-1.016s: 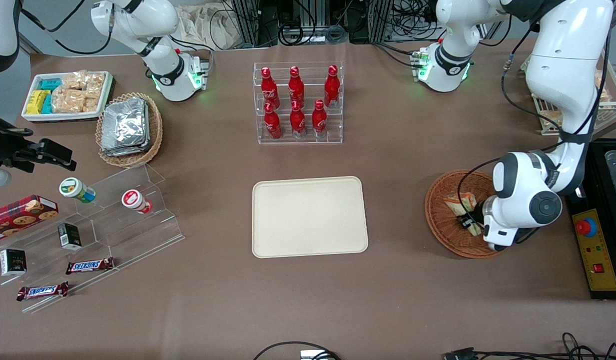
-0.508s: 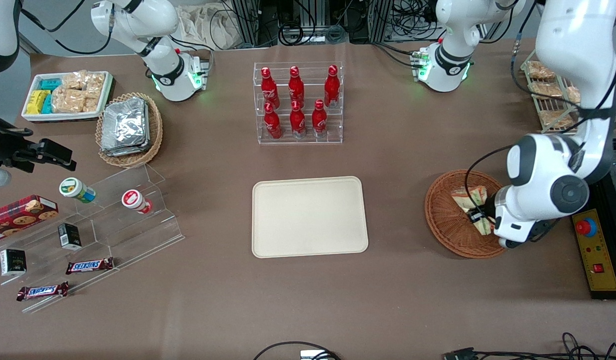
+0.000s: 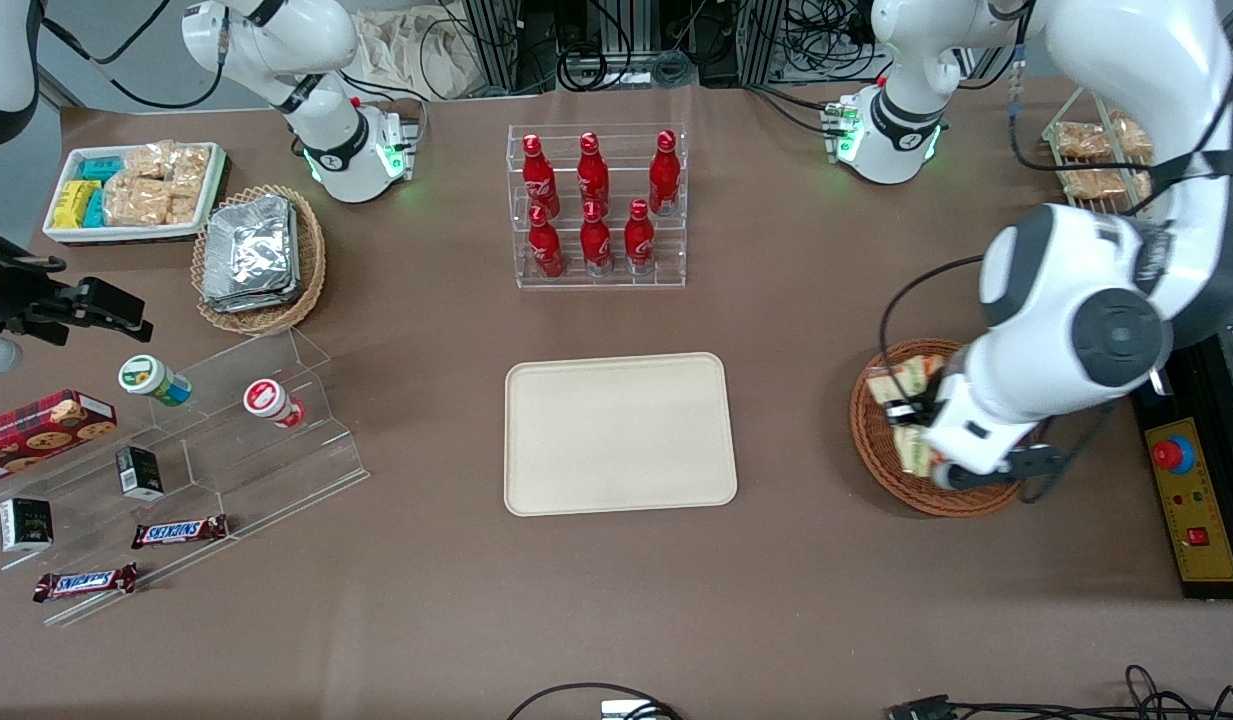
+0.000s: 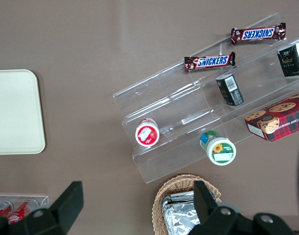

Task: Place sandwich from basket to tray
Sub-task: 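Lift the sandwich and carry it with the left gripper over the tray, then lower the sandwich onto the tray and open the left gripper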

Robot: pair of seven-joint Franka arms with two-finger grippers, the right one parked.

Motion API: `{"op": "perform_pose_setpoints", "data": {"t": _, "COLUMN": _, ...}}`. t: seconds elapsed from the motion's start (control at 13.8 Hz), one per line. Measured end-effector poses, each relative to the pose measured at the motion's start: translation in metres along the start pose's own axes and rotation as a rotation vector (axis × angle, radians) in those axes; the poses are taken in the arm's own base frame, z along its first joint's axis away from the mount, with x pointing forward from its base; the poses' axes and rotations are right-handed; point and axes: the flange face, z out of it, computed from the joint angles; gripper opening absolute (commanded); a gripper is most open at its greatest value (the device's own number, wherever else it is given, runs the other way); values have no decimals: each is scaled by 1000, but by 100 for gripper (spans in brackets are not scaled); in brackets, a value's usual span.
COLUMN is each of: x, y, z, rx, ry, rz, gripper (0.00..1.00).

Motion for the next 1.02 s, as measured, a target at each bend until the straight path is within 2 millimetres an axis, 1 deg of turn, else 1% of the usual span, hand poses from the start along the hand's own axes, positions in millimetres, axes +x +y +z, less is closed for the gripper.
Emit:
{"op": "perform_pose_setpoints", "data": {"t": 0.22, "x": -13, "y": 63, "z": 38, "rx": 15, "ry": -44, "rz": 31, "gripper": 0}}
{"op": "perform_pose_setpoints", "data": {"t": 0.44, "x": -32, "y": 129, "z": 79, "rx": 28, "ry": -74, "rz": 23, "gripper": 0}}
{"op": "perform_pose_setpoints", "data": {"t": 0.51, "x": -36, "y": 146, "z": 93, "rx": 28, "ry": -78, "rz": 24, "gripper": 0}}
{"op": "perform_pose_setpoints", "data": {"t": 0.58, "x": -38, "y": 158, "z": 109, "rx": 26, "ry": -81, "rz": 28, "gripper": 0}}
{"op": "perform_pose_setpoints", "data": {"t": 0.65, "x": -38, "y": 166, "z": 125, "rx": 22, "ry": -84, "rz": 33, "gripper": 0}}
{"op": "perform_pose_setpoints", "data": {"t": 0.87, "x": -35, "y": 179, "z": 180, "rx": 18, "ry": -107, "rz": 42, "gripper": 1}}
{"op": "perform_pose_setpoints", "data": {"t": 0.94, "x": -32, "y": 181, "z": 199, "rx": 14, "ry": -113, "rz": 40, "gripper": 4}}
{"op": "perform_pose_setpoints", "data": {"t": 1.02, "x": -30, "y": 182, "z": 215, "rx": 7, "ry": -113, "rz": 38, "gripper": 13}}
